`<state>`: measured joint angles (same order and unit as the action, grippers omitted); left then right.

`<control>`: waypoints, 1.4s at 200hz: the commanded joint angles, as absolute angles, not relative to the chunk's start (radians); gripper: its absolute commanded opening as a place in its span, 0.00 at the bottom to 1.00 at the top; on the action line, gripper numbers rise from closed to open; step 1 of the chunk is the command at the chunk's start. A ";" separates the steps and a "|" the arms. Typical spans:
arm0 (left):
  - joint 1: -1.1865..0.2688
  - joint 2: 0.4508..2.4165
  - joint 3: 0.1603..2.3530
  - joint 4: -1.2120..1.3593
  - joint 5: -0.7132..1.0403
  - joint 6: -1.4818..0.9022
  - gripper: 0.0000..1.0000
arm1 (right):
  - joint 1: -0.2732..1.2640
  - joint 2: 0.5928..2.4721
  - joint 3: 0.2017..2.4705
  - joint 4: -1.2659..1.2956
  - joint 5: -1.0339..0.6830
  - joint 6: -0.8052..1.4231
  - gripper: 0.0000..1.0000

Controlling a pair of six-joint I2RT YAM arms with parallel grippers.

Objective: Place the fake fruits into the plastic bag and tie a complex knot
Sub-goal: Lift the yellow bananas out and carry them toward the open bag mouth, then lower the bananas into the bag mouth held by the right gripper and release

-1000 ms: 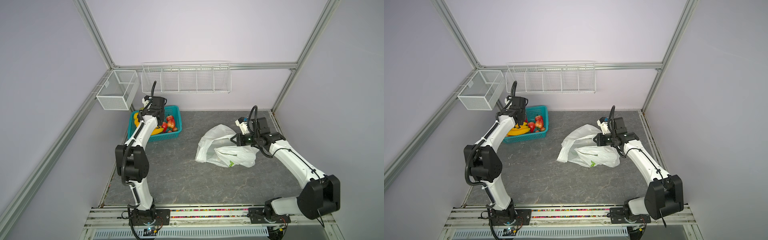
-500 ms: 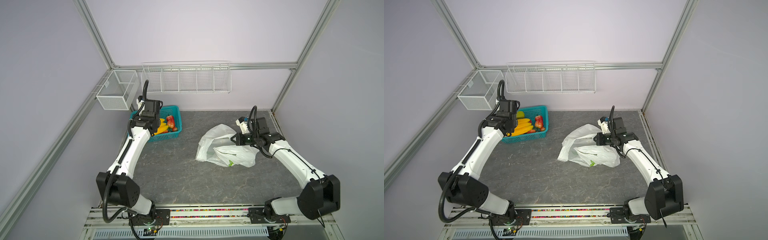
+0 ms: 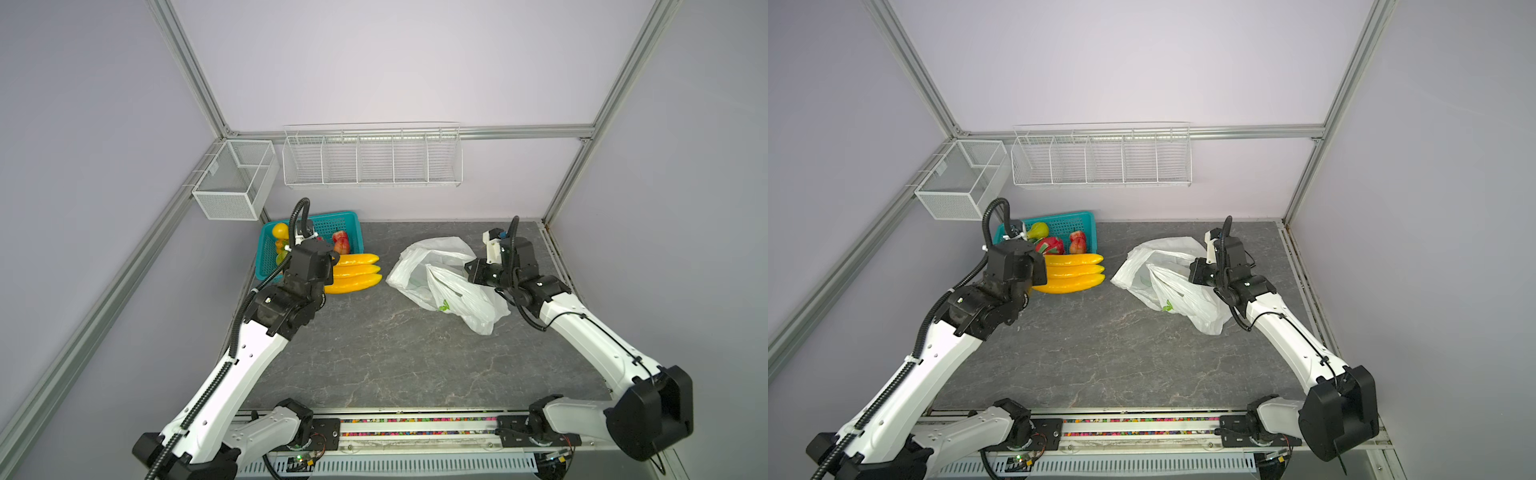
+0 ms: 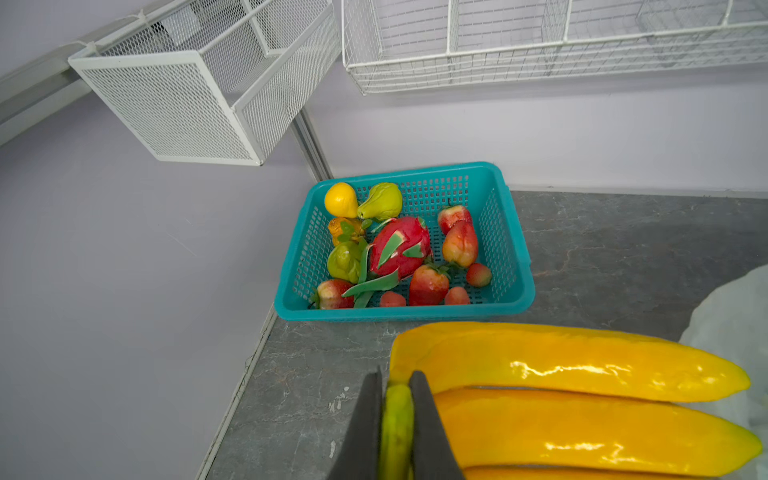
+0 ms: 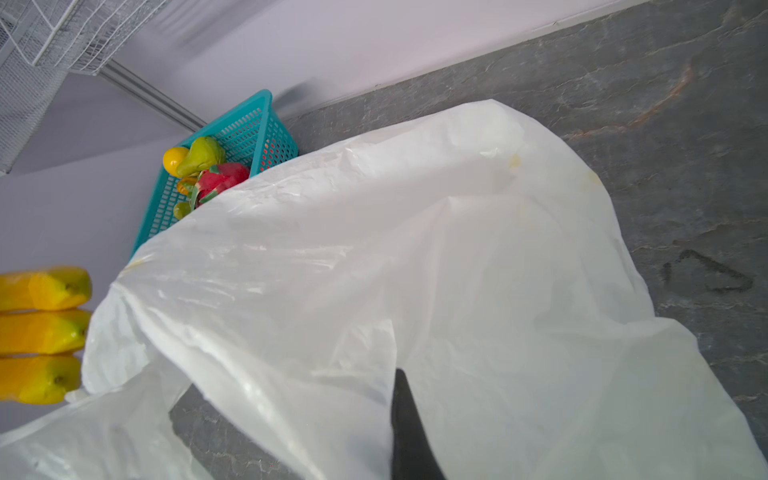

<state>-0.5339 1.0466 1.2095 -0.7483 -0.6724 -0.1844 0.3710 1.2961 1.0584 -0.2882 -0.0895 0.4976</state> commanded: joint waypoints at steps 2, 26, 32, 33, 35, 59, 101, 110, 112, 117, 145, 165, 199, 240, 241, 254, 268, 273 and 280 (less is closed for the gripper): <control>-0.548 1.003 1.127 -0.851 -0.678 -0.240 0.00 | 0.376 1.307 1.091 -0.279 -0.025 0.478 0.08; -0.552 0.979 1.074 -0.867 -0.666 -0.245 0.00 | 0.375 1.313 1.082 -0.280 -0.016 0.476 0.08; -0.555 0.975 1.063 -0.859 -0.622 -0.242 0.00 | 0.376 1.313 1.081 -0.278 -0.022 0.481 0.08; -0.556 0.974 1.062 -0.857 -0.615 -0.241 0.00 | 0.375 1.314 1.081 -0.277 -0.024 0.481 0.08; -0.557 0.975 1.058 -0.853 -0.601 -0.241 0.00 | 0.375 1.316 1.080 -0.275 -0.028 0.483 0.08; -0.608 0.998 1.017 -0.792 -0.482 -0.242 0.00 | 0.377 1.327 1.077 -0.268 -0.046 0.488 0.08; -0.716 1.104 0.980 -0.605 -0.383 -0.334 0.00 | 0.377 1.321 1.069 -0.262 -0.061 0.483 0.08; -0.722 1.129 0.980 -0.555 -0.357 -0.364 0.00 | 0.379 1.321 1.065 -0.264 -0.065 0.482 0.08; -0.723 1.136 0.980 -0.546 -0.351 -0.369 0.00 | 0.379 1.321 1.065 -0.264 -0.065 0.481 0.08; -0.725 1.149 0.983 -0.521 -0.339 -0.376 0.00 | 0.379 1.319 1.062 -0.262 -0.068 0.479 0.08; -0.727 1.218 1.016 -0.463 -0.405 -0.404 0.00 | 0.379 1.313 1.056 -0.272 -0.118 0.424 0.08; -0.727 1.253 1.042 -0.447 -0.488 -0.402 0.00 | 0.379 1.311 1.061 -0.307 -0.156 0.355 0.09; -0.727 1.304 1.081 -0.419 -0.577 -0.417 0.00 | 0.381 1.313 1.055 -0.341 -0.249 0.268 0.09; -0.732 1.360 1.103 -0.351 -0.591 -0.448 0.00 | 0.428 1.317 1.006 -0.269 -0.327 0.291 0.09; -0.732 1.363 1.103 -0.350 -0.591 -0.447 0.00 | 0.433 1.317 1.006 -0.269 -0.326 0.287 0.09; -0.733 1.377 1.122 -0.354 -0.600 -0.446 0.00 | 0.449 1.328 1.012 -0.286 -0.304 0.266 0.09; -0.733 1.390 1.142 -0.361 -0.614 -0.439 0.00 | 0.458 1.333 1.015 -0.302 -0.281 0.247 0.09; -0.733 1.392 1.145 -0.361 -0.618 -0.438 0.00 | 0.459 1.334 1.015 -0.304 -0.282 0.246 0.09; -0.736 1.392 1.147 -0.351 -0.620 -0.438 0.00 | 0.462 1.335 1.015 -0.301 -0.284 0.253 0.09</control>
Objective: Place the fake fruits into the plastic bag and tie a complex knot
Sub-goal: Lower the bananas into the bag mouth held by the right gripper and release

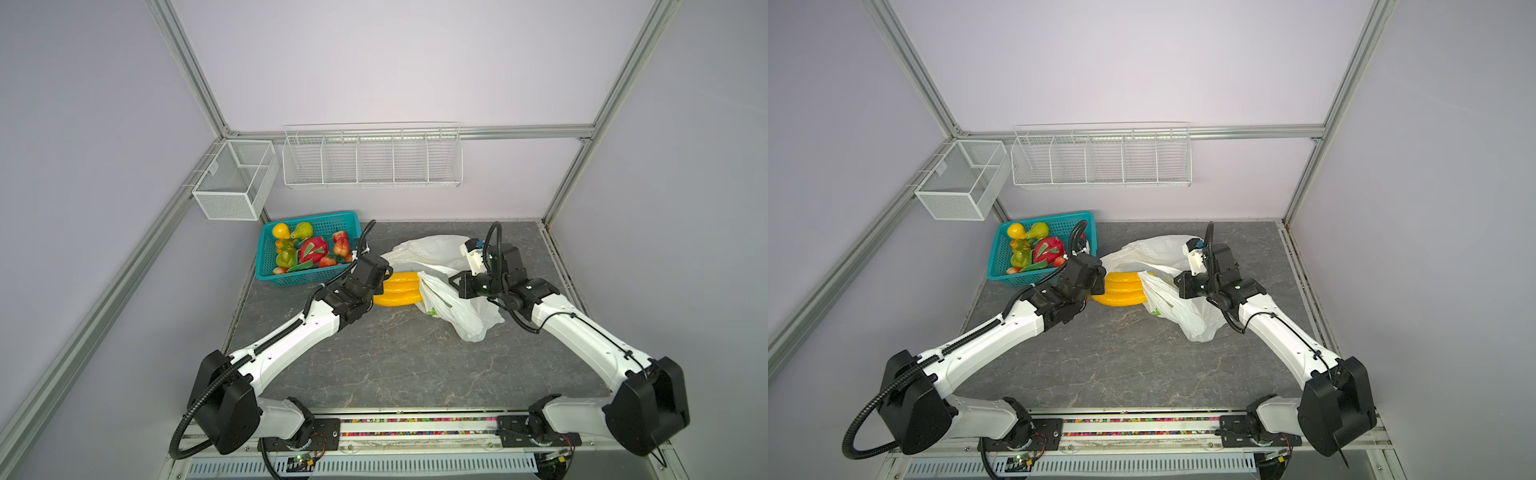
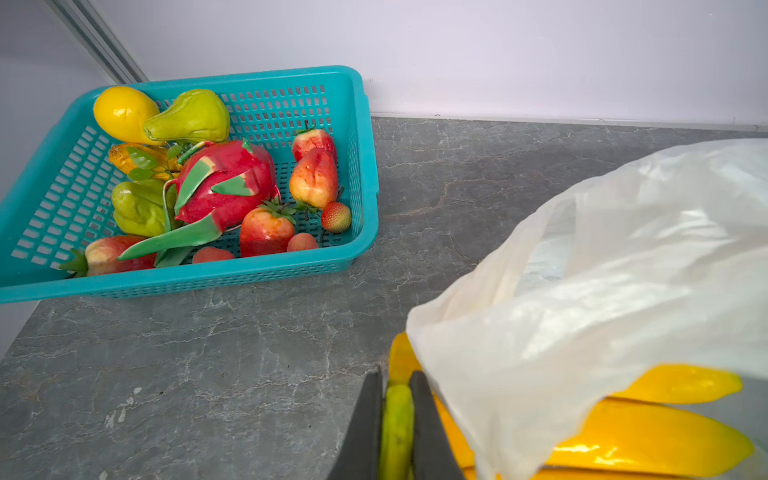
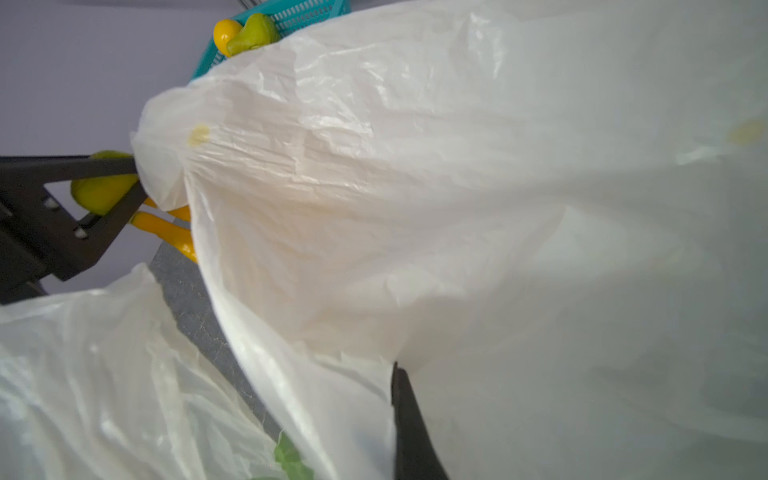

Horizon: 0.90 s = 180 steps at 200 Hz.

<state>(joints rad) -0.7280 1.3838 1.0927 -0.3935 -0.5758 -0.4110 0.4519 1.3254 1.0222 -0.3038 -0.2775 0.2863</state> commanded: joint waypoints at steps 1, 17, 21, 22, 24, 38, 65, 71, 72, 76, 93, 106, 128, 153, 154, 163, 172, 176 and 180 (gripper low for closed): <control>-0.736 1.393 1.147 -0.350 -0.621 -0.438 0.00 | 0.462 1.336 1.015 -0.300 -0.284 0.254 0.10; -0.755 1.401 1.147 -0.316 -0.632 -0.448 0.00 | 0.475 1.346 1.021 -0.278 -0.296 0.287 0.10; -0.763 1.405 1.147 -0.306 -0.636 -0.449 0.00 | 0.479 1.351 1.025 -0.275 -0.297 0.296 0.10; -0.767 1.406 1.147 -0.304 -0.638 -0.449 0.00 | 0.480 1.352 1.026 -0.275 -0.297 0.299 0.10; -0.772 1.408 1.147 -0.298 -0.641 -0.447 0.00 | 0.482 1.356 1.029 -0.275 -0.297 0.303 0.10; -0.806 1.436 1.155 -0.274 -0.669 -0.429 0.00 | 0.501 1.376 1.052 -0.280 -0.293 0.319 0.10; -0.840 1.497 1.184 -0.275 -0.661 -0.420 0.00 | 0.512 1.406 1.088 -0.298 -0.277 0.342 0.10; -0.844 1.506 1.184 -0.272 -0.661 -0.421 0.00 | 0.512 1.412 1.092 -0.296 -0.278 0.349 0.10; -0.845 1.508 1.184 -0.272 -0.660 -0.421 0.00 | 0.512 1.412 1.093 -0.296 -0.278 0.349 0.10; -0.846 1.513 1.184 -0.270 -0.656 -0.424 0.00 | 0.511 1.416 1.094 -0.295 -0.279 0.357 0.10; -0.857 1.526 1.174 -0.249 -0.633 -0.449 0.00 | 0.507 1.424 1.097 -0.274 -0.292 0.398 0.10; -0.863 1.533 1.161 -0.222 -0.599 -0.474 0.00 | 0.503 1.429 1.092 -0.239 -0.318 0.439 0.10; -0.886 1.560 1.151 -0.186 -0.581 -0.506 0.00 | 0.502 1.447 1.096 -0.196 -0.374 0.494 0.10; -0.901 1.596 1.129 -0.132 -0.564 -0.555 0.00 | 0.502 1.467 1.100 -0.165 -0.408 0.538 0.10; -0.901 1.598 1.128 -0.128 -0.564 -0.557 0.00 | 0.502 1.467 1.100 -0.165 -0.408 0.539 0.09; -0.902 1.613 1.112 -0.090 -0.547 -0.575 0.00 | 0.500 1.471 1.100 -0.158 -0.412 0.546 0.10; -0.903 1.626 1.103 -0.068 -0.532 -0.592 0.00 | 0.495 1.475 1.101 -0.159 -0.414 0.544 0.09; -0.902 1.631 1.099 -0.058 -0.525 -0.596 0.01 | 0.492 1.476 1.102 -0.161 -0.416 0.544 0.09; -0.903 1.637 1.096 -0.048 -0.517 -0.598 0.04 | 0.490 1.478 1.101 -0.162 -0.417 0.541 0.09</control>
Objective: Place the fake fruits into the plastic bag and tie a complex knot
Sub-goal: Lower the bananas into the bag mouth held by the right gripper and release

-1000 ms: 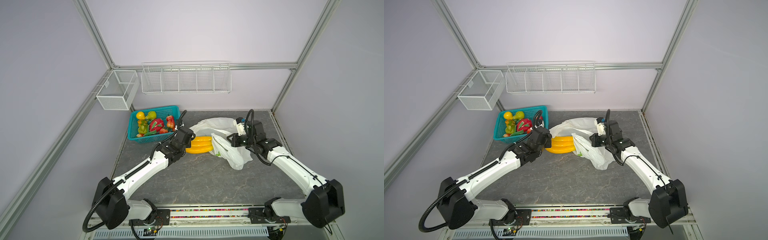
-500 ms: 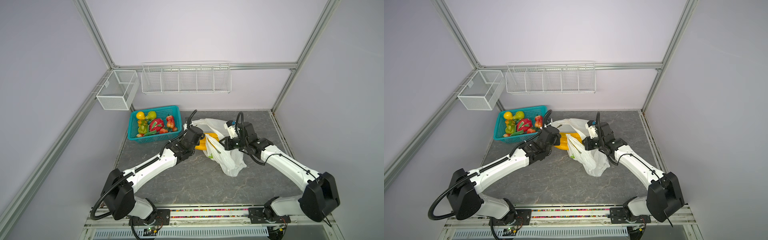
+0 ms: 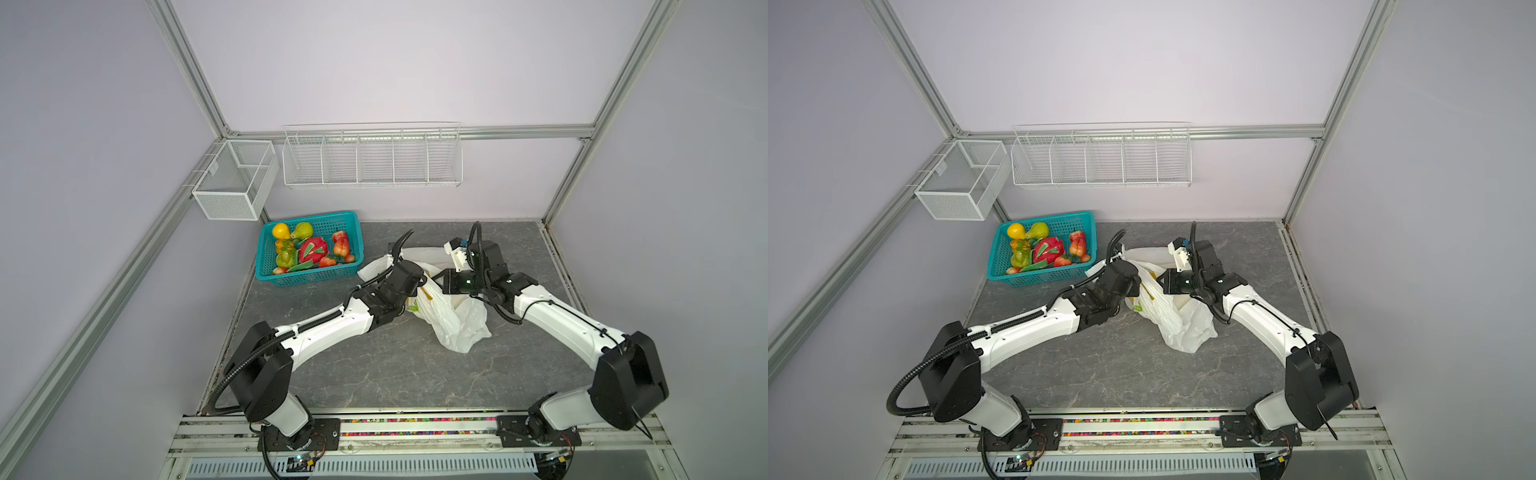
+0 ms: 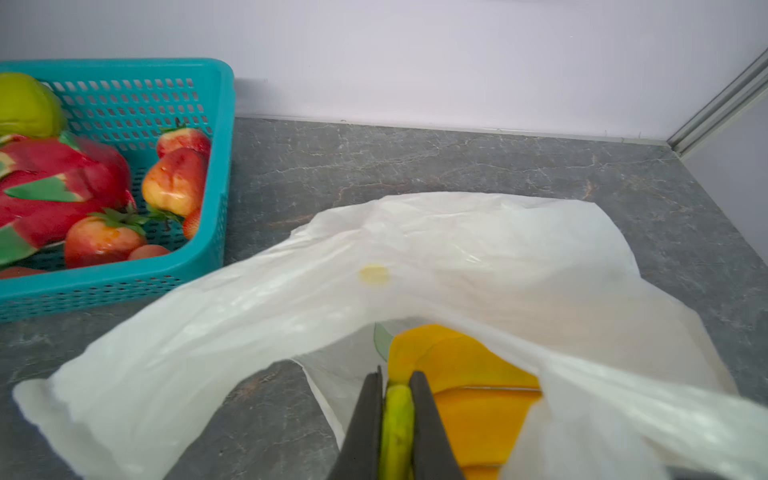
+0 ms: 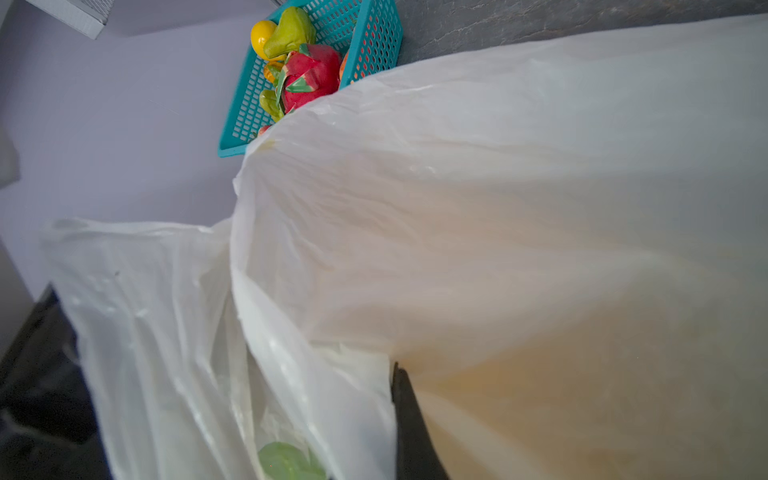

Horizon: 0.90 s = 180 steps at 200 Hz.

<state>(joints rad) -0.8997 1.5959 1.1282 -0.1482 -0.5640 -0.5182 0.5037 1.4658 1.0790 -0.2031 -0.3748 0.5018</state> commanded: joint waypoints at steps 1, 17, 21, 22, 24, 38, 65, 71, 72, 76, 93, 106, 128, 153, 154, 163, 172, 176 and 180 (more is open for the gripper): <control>-0.902 1.639 1.096 -0.046 -0.515 -0.598 0.05 | 0.488 1.478 1.101 -0.163 -0.417 0.540 0.09; -0.903 1.659 1.092 -0.035 -0.489 -0.606 0.15 | 0.469 1.474 1.096 -0.172 -0.427 0.517 0.09; -0.903 1.662 1.089 -0.034 -0.484 -0.614 0.16 | 0.464 1.472 1.093 -0.175 -0.430 0.510 0.09; -0.902 1.663 1.088 -0.033 -0.482 -0.615 0.17 | 0.462 1.472 1.093 -0.175 -0.431 0.508 0.09; -0.902 1.665 1.086 -0.031 -0.480 -0.616 0.17 | 0.459 1.470 1.092 -0.175 -0.431 0.504 0.09; -0.903 1.677 1.066 -0.003 -0.449 -0.609 0.20 | 0.442 1.461 1.082 -0.174 -0.456 0.473 0.09; -0.903 1.679 1.045 0.011 -0.399 -0.587 0.30 | 0.410 1.456 1.082 -0.208 -0.502 0.406 0.09; -0.903 1.676 1.042 0.011 -0.387 -0.581 0.33 | 0.404 1.454 1.083 -0.221 -0.506 0.389 0.09; -0.903 1.675 1.042 0.011 -0.384 -0.580 0.34 | 0.403 1.454 1.083 -0.223 -0.508 0.386 0.09; -0.903 1.672 1.040 0.010 -0.378 -0.574 0.36 | 0.397 1.453 1.084 -0.232 -0.510 0.375 0.09; -0.902 1.650 1.039 -0.017 -0.361 -0.547 0.45 | 0.372 1.452 1.084 -0.264 -0.529 0.345 0.09; -0.901 1.625 1.041 -0.053 -0.360 -0.521 0.53 | 0.353 1.448 1.083 -0.288 -0.527 0.325 0.09; -0.900 1.577 1.034 -0.117 -0.366 -0.490 0.63 | 0.330 1.441 1.076 -0.304 -0.521 0.322 0.08; -0.899 1.505 0.983 -0.157 -0.325 -0.471 0.66 | 0.315 1.442 1.068 -0.301 -0.503 0.354 0.08; -0.898 1.501 0.981 -0.157 -0.325 -0.471 0.66 | 0.315 1.443 1.067 -0.301 -0.504 0.356 0.08; -0.897 1.468 0.947 -0.154 -0.306 -0.473 0.65 | 0.312 1.446 1.065 -0.297 -0.500 0.366 0.08; -0.896 1.433 0.911 -0.145 -0.280 -0.471 0.65 | 0.310 1.451 1.065 -0.296 -0.494 0.374 0.08; -0.895 1.418 0.897 -0.143 -0.269 -0.471 0.65 | 0.309 1.453 1.065 -0.294 -0.492 0.380 0.08; -0.894 1.400 0.878 -0.136 -0.256 -0.472 0.65 | 0.308 1.454 1.065 -0.292 -0.490 0.383 0.08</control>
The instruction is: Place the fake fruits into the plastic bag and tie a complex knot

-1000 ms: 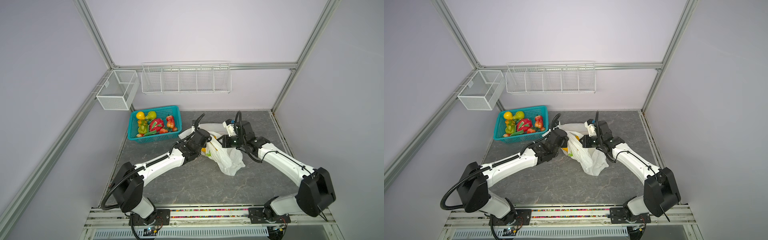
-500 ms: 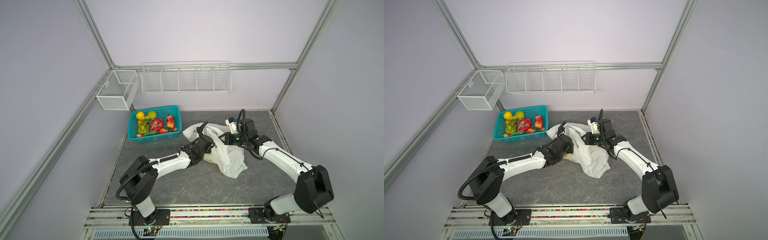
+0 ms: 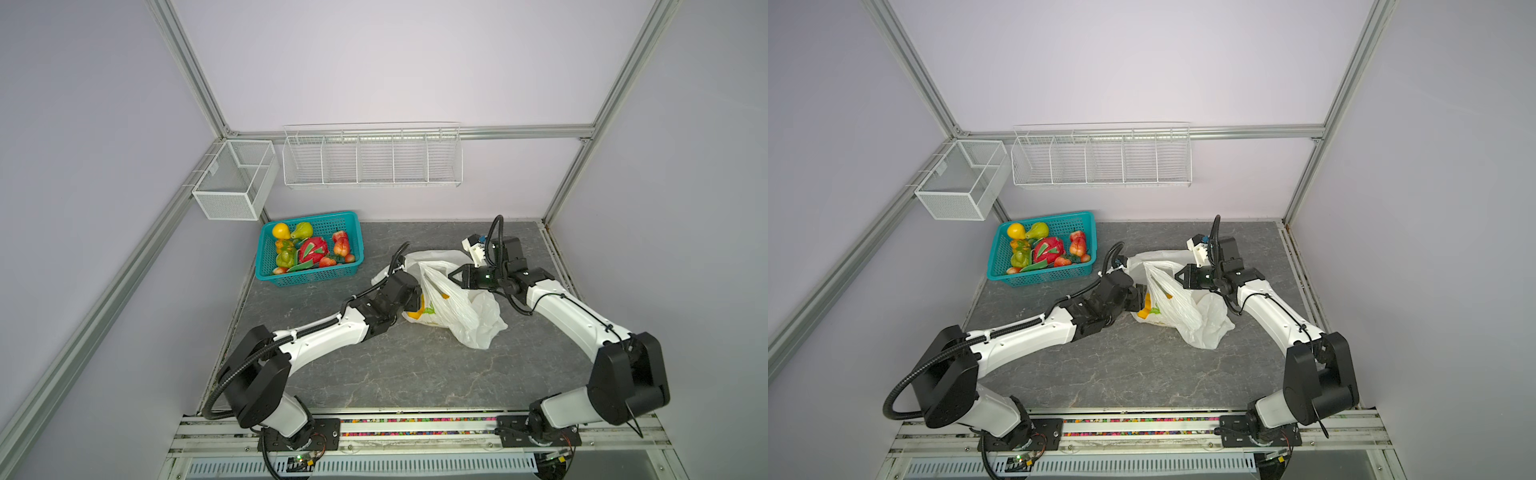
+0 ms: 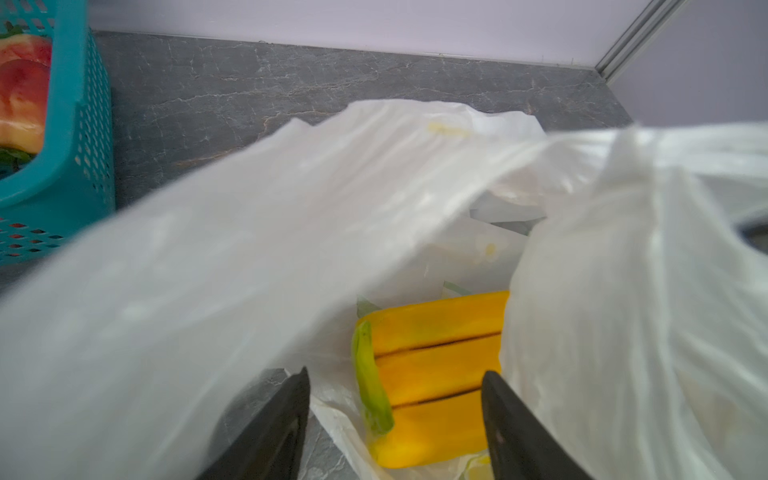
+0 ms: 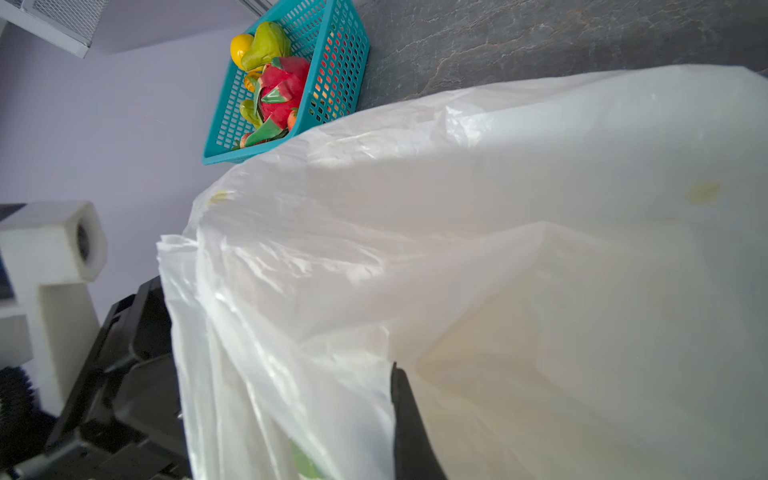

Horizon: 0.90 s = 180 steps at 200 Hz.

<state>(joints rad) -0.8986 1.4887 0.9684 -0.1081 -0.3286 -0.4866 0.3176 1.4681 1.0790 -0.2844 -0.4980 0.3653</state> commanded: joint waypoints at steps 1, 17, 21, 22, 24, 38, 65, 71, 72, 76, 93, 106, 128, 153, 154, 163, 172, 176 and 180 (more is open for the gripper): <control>-0.894 1.395 0.874 -0.135 -0.253 -0.471 0.65 | 0.308 1.454 1.065 -0.292 -0.490 0.383 0.08; -0.892 1.325 0.797 -0.099 -0.198 -0.465 0.65 | 0.307 1.462 1.066 -0.282 -0.490 0.395 0.08; -0.891 1.309 0.777 -0.089 -0.186 -0.463 0.64 | 0.308 1.463 1.066 -0.279 -0.491 0.397 0.08; -0.891 1.305 0.773 -0.086 -0.185 -0.464 0.64 | 0.307 1.463 1.066 -0.279 -0.491 0.398 0.08; -0.891 1.298 0.762 -0.081 -0.179 -0.463 0.64 | 0.308 1.464 1.066 -0.277 -0.490 0.399 0.08; -0.883 1.245 0.699 -0.040 -0.145 -0.460 0.63 | 0.308 1.470 1.068 -0.272 -0.491 0.403 0.08; -0.816 1.175 0.573 0.045 -0.080 -0.516 0.61 | 0.308 1.473 1.067 -0.267 -0.492 0.407 0.08; -0.798 1.166 0.542 0.080 -0.083 -0.531 0.60 | 0.307 1.474 1.066 -0.267 -0.493 0.407 0.08; -0.796 1.165 0.538 0.086 -0.085 -0.532 0.60 | 0.307 1.473 1.066 -0.267 -0.494 0.407 0.08; -0.786 1.161 0.522 0.105 -0.093 -0.540 0.61 | 0.308 1.473 1.067 -0.267 -0.494 0.406 0.08; -0.728 1.180 0.491 0.161 -0.118 -0.554 0.62 | 0.308 1.474 1.069 -0.265 -0.497 0.404 0.08; -0.690 1.221 0.488 0.216 -0.115 -0.538 0.66 | 0.307 1.473 1.073 -0.265 -0.500 0.403 0.08; -0.671 1.317 0.518 0.314 -0.111 -0.477 0.71 | 0.306 1.473 1.074 -0.270 -0.500 0.397 0.08; -0.666 1.436 0.569 0.414 -0.106 -0.429 0.73 | 0.306 1.467 1.077 -0.279 -0.498 0.389 0.08; -0.666 1.440 0.570 0.419 -0.106 -0.427 0.73 | 0.306 1.467 1.077 -0.279 -0.498 0.389 0.08; -0.666 1.480 0.590 0.443 -0.118 -0.407 0.74 | 0.305 1.468 1.077 -0.282 -0.497 0.387 0.08; -0.663 1.518 0.603 0.477 -0.134 -0.388 0.74 | 0.305 1.469 1.076 -0.279 -0.496 0.385 0.08; -0.663 1.535 0.606 0.500 -0.137 -0.379 0.74 | 0.305 1.470 1.076 -0.279 -0.499 0.386 0.08; -0.661 1.551 0.609 0.526 -0.139 -0.370 0.74 | 0.305 1.472 1.077 -0.278 -0.500 0.387 0.08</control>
<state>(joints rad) -0.6716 1.4738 0.5598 0.3553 -0.1188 -0.4408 0.3130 1.4685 1.0790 -0.2840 -0.4946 0.3954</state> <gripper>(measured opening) 0.739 0.085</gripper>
